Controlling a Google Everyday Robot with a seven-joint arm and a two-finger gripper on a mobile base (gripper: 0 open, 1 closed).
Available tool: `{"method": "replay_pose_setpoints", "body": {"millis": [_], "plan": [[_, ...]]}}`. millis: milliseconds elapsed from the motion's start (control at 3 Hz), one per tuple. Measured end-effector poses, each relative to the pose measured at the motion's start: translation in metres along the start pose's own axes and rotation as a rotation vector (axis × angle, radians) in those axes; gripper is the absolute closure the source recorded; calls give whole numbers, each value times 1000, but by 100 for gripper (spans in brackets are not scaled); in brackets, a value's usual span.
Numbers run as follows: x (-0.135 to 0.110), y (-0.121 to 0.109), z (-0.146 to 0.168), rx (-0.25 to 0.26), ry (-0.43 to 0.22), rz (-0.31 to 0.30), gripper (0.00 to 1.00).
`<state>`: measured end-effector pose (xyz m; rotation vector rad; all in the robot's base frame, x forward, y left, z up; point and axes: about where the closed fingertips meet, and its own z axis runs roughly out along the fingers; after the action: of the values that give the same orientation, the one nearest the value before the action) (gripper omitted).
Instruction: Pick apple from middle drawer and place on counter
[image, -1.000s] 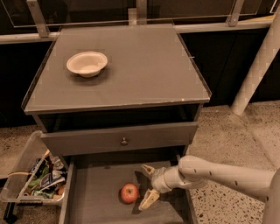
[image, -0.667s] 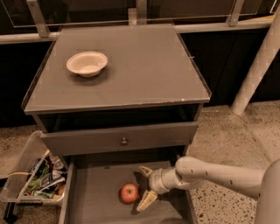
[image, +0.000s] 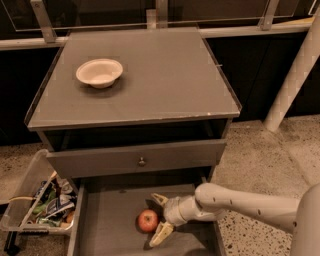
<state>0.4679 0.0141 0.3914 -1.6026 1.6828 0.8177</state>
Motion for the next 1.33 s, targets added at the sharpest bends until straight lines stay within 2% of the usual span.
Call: {"method": "replay_pose_setpoints", "body": {"millis": [333, 667, 1000, 1333], "plan": [[-13, 11, 6, 0, -20, -30, 0], [2, 7, 13, 42, 24, -23, 0], [2, 7, 13, 43, 25, -23, 0], [2, 7, 13, 43, 25, -23, 18]]}}
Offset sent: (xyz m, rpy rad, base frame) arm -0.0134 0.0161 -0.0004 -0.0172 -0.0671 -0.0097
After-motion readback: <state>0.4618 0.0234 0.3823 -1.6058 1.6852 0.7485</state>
